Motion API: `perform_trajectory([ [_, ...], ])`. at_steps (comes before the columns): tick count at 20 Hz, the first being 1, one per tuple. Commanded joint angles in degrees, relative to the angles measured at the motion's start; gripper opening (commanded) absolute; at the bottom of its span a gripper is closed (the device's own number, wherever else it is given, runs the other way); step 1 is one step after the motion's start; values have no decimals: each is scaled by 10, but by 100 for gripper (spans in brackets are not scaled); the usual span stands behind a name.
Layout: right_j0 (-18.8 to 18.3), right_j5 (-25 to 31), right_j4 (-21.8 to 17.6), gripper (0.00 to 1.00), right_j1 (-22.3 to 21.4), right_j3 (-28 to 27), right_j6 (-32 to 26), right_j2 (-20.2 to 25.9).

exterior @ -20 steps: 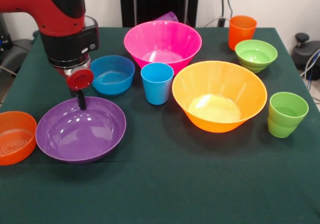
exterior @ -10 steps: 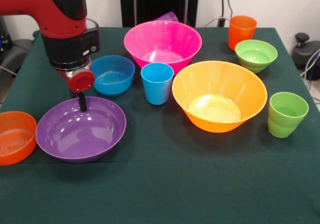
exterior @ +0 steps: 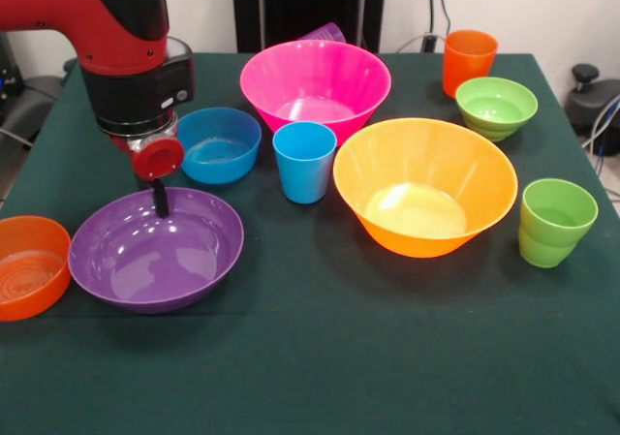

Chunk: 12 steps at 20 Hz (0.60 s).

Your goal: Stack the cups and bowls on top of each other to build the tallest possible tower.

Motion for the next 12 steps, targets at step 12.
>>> perform_trajectory([
  [12, 20, -7, -41, 100, 23, 16, -21, -35],
])
